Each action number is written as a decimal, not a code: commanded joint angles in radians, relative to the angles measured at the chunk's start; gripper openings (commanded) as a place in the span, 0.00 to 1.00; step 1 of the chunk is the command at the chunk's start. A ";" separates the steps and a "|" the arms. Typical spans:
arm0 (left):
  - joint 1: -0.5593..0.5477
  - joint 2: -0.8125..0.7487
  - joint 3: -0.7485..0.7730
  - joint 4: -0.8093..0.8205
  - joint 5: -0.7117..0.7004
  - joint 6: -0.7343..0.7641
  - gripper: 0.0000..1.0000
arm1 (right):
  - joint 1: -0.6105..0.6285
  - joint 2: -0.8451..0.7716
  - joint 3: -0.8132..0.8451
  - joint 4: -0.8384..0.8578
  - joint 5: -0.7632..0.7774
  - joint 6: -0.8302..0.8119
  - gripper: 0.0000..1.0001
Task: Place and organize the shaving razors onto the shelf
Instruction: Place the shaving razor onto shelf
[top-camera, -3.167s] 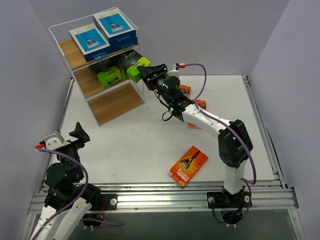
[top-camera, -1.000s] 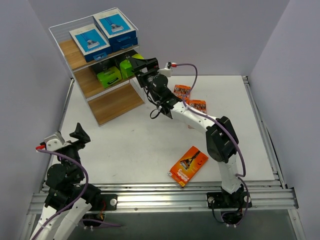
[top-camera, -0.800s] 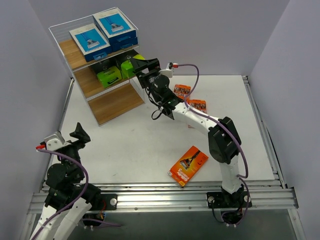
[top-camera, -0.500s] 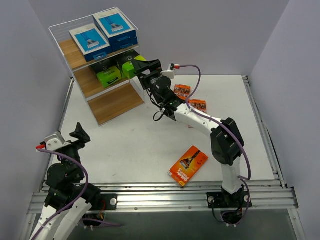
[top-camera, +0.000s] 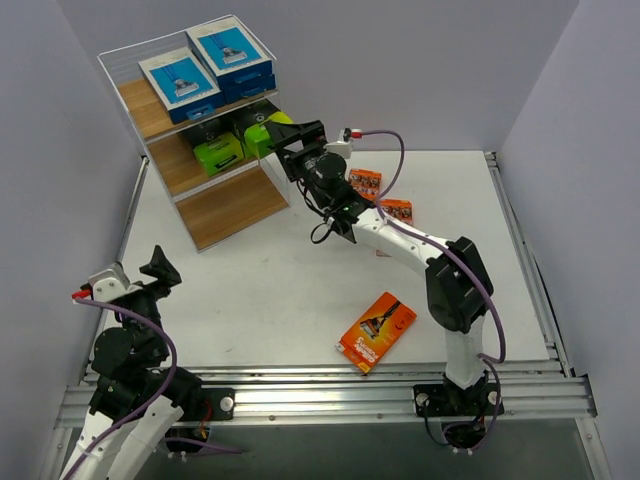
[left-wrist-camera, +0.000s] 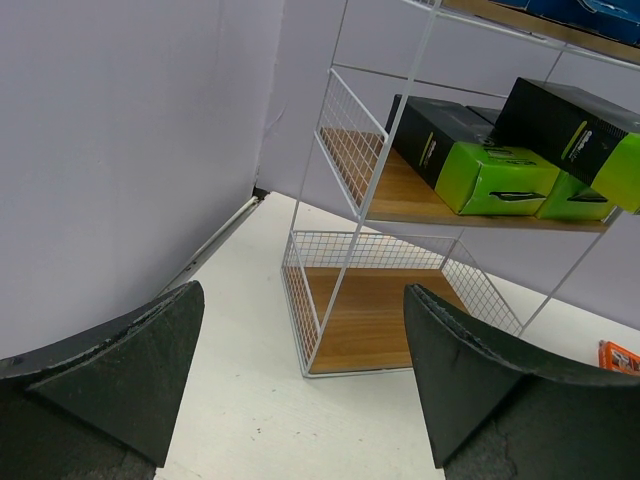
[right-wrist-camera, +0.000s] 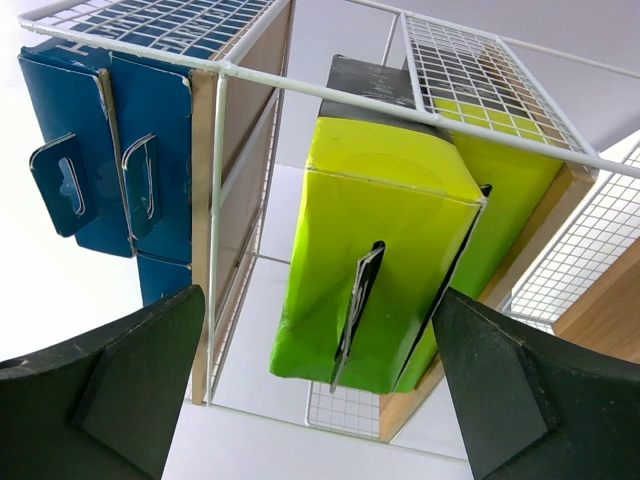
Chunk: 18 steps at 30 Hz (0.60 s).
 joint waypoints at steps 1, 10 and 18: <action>-0.005 -0.010 0.024 0.010 0.015 0.004 0.89 | -0.004 -0.093 -0.031 0.046 -0.008 0.009 0.91; -0.006 -0.007 0.030 -0.033 0.018 -0.006 0.89 | -0.010 -0.144 -0.095 0.048 -0.015 -0.004 0.91; -0.006 -0.004 0.030 -0.033 0.023 -0.004 0.89 | -0.019 -0.216 -0.178 0.051 -0.015 -0.014 0.82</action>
